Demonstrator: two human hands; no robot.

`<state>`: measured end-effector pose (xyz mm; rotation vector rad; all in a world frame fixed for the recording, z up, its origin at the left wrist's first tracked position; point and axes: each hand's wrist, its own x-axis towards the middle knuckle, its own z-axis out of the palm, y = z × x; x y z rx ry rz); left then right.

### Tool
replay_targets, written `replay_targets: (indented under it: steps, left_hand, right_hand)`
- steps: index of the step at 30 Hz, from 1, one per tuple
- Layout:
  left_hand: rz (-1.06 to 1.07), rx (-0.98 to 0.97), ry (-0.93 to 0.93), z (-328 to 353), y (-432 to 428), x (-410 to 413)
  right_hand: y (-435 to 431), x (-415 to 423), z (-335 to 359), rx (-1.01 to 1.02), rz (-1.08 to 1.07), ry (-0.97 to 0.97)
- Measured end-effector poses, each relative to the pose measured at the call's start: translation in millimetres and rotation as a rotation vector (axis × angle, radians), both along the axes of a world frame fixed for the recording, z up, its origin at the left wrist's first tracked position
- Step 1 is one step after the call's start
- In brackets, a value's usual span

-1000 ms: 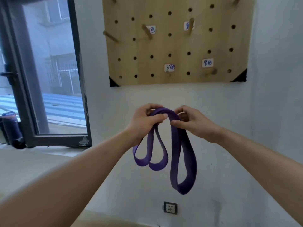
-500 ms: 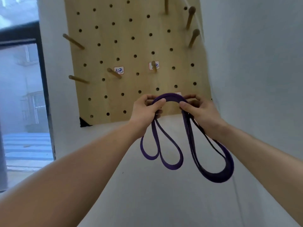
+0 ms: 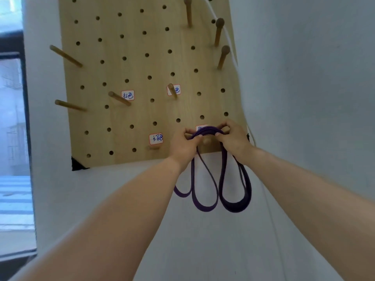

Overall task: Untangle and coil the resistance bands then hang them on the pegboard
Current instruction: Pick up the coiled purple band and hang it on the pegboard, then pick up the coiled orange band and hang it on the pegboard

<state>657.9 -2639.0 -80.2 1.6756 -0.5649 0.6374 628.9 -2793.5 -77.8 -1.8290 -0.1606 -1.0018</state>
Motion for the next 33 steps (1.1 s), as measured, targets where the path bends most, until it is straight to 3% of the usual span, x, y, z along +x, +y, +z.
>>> replay_targets:
  steps: [5,8,13,18,25,33]
  left_hand:
    - [-0.038,0.015,0.01,-20,2,9]
    - [-0.094,0.091,-0.009,-26,16,-3]
    - [-0.022,0.141,-0.01,-46,48,-40]
    - [-0.056,0.267,0.105,-91,89,-77]
    - [-0.134,0.54,0.38,-222,160,-111]
    - [-0.09,0.526,0.733,-427,238,-143]
  right_hand:
    - [-11,-1,-27,-0.097,0.035,0.123]
    - [-8,-16,-40,-0.134,0.057,0.101]
    - [13,-52,-77,-0.206,-0.086,-0.016]
    - [39,-69,-134,-0.279,0.025,-0.007]
    - [84,-69,-244,-0.537,0.357,0.429]
    - [146,-56,-420,-0.829,0.535,0.904]
